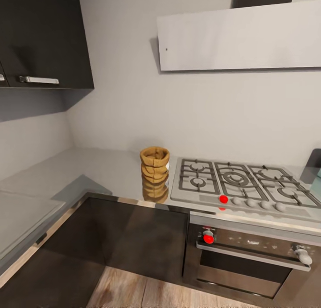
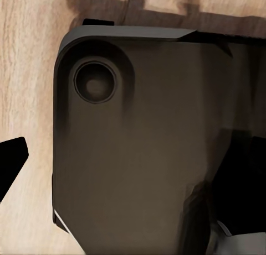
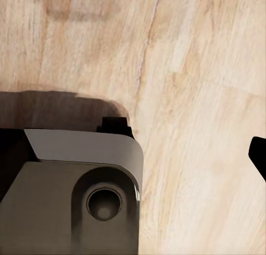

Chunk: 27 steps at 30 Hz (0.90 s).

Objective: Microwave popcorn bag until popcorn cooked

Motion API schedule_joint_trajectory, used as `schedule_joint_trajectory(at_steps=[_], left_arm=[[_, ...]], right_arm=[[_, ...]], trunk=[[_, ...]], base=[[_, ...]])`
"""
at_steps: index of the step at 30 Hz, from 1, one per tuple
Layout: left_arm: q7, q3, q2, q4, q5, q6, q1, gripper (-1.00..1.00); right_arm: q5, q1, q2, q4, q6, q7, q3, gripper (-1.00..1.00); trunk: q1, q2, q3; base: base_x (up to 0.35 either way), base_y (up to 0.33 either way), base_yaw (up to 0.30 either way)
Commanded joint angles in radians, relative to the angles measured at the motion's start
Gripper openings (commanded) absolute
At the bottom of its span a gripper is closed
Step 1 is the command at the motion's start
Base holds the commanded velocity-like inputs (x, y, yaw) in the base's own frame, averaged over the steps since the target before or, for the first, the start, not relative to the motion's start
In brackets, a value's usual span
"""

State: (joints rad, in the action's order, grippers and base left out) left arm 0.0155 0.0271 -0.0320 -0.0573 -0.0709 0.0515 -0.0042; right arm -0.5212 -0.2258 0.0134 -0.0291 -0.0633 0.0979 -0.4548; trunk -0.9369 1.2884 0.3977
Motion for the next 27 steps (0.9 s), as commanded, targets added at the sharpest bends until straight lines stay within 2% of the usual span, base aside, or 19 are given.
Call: schedule_joint_trajectory(at_steps=[1, 7, 12, 14, 16, 27], left_arm=[[0.001, 0.002, 0.0, 0.001, -0.007, 0.003, 0.0, 1.0], [-0.003, 0.002, 0.0, -0.001, -0.013, 0.004, 0.0, 1.0], [-0.003, 0.002, 0.001, -0.001, -0.058, 0.004, 0.0, 1.0], [-0.003, 0.002, 0.004, -0.002, -0.089, 0.004, 0.0, 1.0], [-0.003, 0.001, 0.005, -0.002, -0.1, 0.004, 0.0, 1.0], [-0.003, 0.001, 0.004, -0.001, -0.107, 0.004, 0.0, 1.0]], right_arm=[[-0.01, -0.001, 0.0, -0.003, -0.005, 0.005, -0.008, 1.0], [-0.01, -0.001, 0.0, -0.003, -0.005, 0.005, -0.008, 1.0], [-0.01, -0.001, 0.0, -0.003, -0.006, 0.005, -0.008, 1.0], [-0.01, -0.001, 0.0, -0.003, -0.006, 0.005, -0.008, 1.0], [-0.01, -0.001, 0.0, -0.003, -0.005, 0.005, -0.008, 1.0], [-0.01, -0.001, -0.001, -0.003, -0.006, 0.006, -0.008, 1.0]], trunk=[[0.0, 0.001, 0.003], [0.0, 0.001, 0.012], [0.0, 0.001, 0.02], [0.0, 0.001, 0.023], [0.0, 0.001, 0.027], [0.0, 0.001, 0.044]], base=[[0.0, 0.0, 0.0], [0.0, 0.0, 0.0], [0.0, 0.0, 0.0], [0.0, 0.0, 0.0], [0.0, 0.0, 0.0], [0.0, 0.0, 0.0]])
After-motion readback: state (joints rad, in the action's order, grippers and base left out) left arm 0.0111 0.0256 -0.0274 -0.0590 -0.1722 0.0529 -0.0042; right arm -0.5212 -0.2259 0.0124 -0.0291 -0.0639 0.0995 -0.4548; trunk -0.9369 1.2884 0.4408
